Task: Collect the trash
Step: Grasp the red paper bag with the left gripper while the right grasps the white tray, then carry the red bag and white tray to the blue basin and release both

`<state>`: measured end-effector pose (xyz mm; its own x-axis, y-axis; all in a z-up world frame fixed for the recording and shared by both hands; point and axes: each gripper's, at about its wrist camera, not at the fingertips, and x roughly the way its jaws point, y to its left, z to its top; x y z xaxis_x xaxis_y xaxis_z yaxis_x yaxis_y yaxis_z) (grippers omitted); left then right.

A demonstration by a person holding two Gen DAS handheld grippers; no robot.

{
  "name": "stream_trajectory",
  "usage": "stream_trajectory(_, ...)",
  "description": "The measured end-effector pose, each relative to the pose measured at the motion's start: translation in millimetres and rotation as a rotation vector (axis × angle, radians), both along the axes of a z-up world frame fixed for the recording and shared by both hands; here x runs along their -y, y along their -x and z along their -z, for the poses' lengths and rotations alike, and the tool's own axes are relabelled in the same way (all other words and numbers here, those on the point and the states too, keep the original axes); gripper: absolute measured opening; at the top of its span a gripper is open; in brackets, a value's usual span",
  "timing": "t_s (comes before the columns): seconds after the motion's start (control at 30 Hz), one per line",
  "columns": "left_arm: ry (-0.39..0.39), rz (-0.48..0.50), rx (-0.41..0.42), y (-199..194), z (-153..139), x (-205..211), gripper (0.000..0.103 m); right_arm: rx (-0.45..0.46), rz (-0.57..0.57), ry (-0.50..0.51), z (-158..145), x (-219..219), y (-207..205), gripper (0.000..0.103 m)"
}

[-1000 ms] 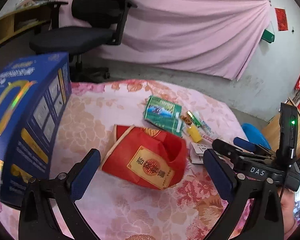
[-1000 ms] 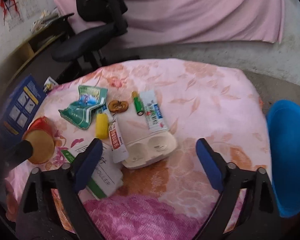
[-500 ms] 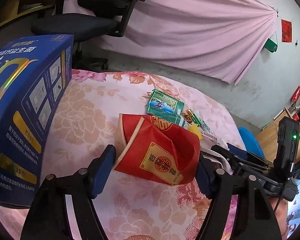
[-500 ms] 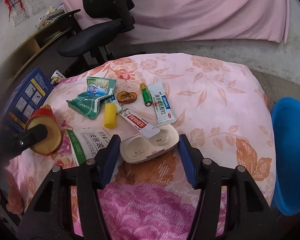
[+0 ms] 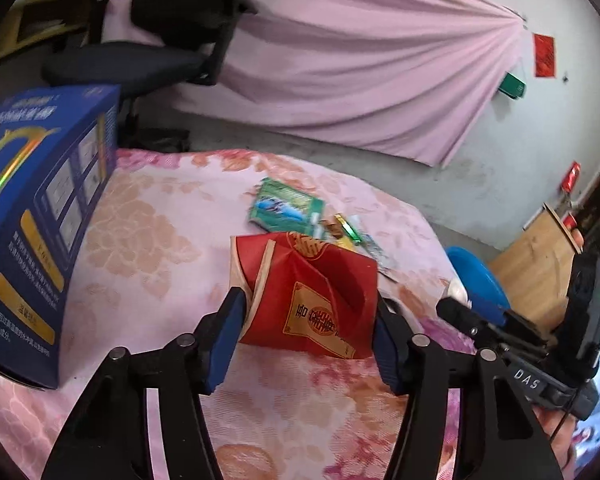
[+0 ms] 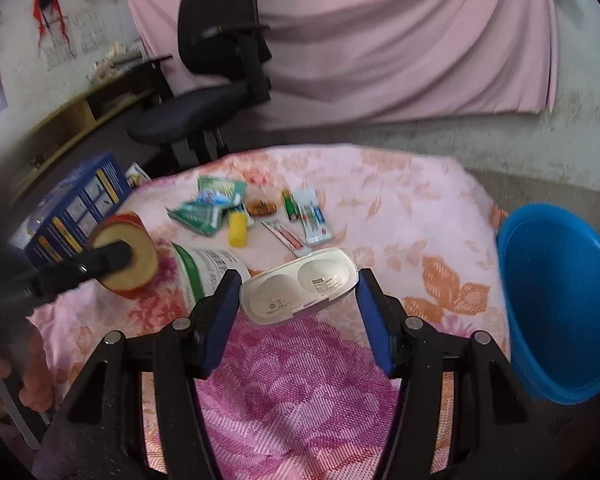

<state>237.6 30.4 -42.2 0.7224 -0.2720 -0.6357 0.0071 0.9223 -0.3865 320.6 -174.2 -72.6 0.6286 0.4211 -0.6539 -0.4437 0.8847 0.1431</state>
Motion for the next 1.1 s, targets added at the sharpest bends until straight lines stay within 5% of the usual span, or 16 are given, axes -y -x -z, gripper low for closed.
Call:
stream_trajectory(0.6, -0.07, -0.205, 0.379, 43.7, -39.0, 33.4, 0.052, 0.281, 0.035, -0.169, -36.2, 30.0, 41.4, 0.081)
stream_trajectory(0.9, -0.228, -0.12, 0.6, 56.6, -70.3, 77.1, 0.053, 0.552, 0.188, -0.263, -65.2, 78.6, 72.6, 0.081)
stream_trajectory(1.1, -0.233, -0.062, 0.744, 48.0, -94.2, 116.6, 0.053, 0.747, 0.388, -0.258, -82.8, 124.9, 88.7, 0.081)
